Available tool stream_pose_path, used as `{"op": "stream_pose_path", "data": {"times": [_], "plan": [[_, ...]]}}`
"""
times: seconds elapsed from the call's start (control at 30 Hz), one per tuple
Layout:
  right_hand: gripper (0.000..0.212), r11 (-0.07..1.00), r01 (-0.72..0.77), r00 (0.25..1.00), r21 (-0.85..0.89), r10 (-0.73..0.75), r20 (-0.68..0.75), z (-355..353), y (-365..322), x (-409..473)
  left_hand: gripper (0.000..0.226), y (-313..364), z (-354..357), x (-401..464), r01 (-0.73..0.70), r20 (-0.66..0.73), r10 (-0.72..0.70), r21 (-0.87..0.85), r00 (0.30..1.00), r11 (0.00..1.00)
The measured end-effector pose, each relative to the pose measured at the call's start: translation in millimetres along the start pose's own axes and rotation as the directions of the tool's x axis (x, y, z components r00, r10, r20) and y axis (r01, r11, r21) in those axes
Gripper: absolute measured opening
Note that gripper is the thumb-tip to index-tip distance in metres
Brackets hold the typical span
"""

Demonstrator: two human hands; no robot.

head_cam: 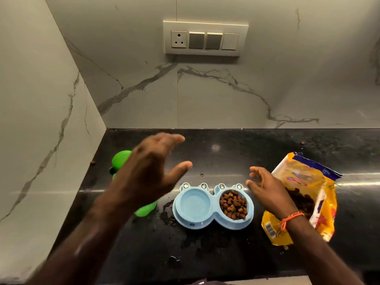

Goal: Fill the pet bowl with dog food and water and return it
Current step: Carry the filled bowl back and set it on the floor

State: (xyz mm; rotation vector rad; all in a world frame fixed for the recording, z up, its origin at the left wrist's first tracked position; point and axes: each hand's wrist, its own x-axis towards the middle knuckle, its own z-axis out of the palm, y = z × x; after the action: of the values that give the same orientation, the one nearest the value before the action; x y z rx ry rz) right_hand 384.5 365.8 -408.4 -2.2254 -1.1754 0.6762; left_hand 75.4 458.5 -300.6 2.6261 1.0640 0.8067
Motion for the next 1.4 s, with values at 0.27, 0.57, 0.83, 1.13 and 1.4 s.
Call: {"op": "stream_pose_path", "data": {"times": [0.27,0.57,0.83,1.13,1.4], "plan": [[0.032,0.944,-0.148,0.983,-0.294,0.173,0.061,29.1,32.9,0.1,0.055,-27.0,129.2,-27.9,0.447,0.288,-0.436,0.028,0.853,0.894],[0.028,0.93,-0.208,0.956,-0.302,0.258,0.137,39.9,49.1,6.8,0.032,-50.0,161.7,-46.7,0.765,0.501,-0.683,0.062,0.532,0.641],[0.03,0.906,-0.277,0.941,-0.319,0.324,0.101,46.9,42.2,10.6,0.022,-45.6,170.2,-44.2,0.718,0.511,-0.654,0.097,0.558,0.689],[0.027,0.893,-0.258,0.957,-0.369,0.288,0.028,51.5,38.1,11.7,0.027,-46.0,177.3,-45.9,0.743,0.501,-0.679,0.1,0.537,0.661],[0.026,0.899,-0.237,0.968,-0.368,0.251,-0.01,52.2,39.0,9.4,0.025,-45.3,181.7,-50.5,0.748,0.487,-0.676,0.067,0.553,0.661]]}}
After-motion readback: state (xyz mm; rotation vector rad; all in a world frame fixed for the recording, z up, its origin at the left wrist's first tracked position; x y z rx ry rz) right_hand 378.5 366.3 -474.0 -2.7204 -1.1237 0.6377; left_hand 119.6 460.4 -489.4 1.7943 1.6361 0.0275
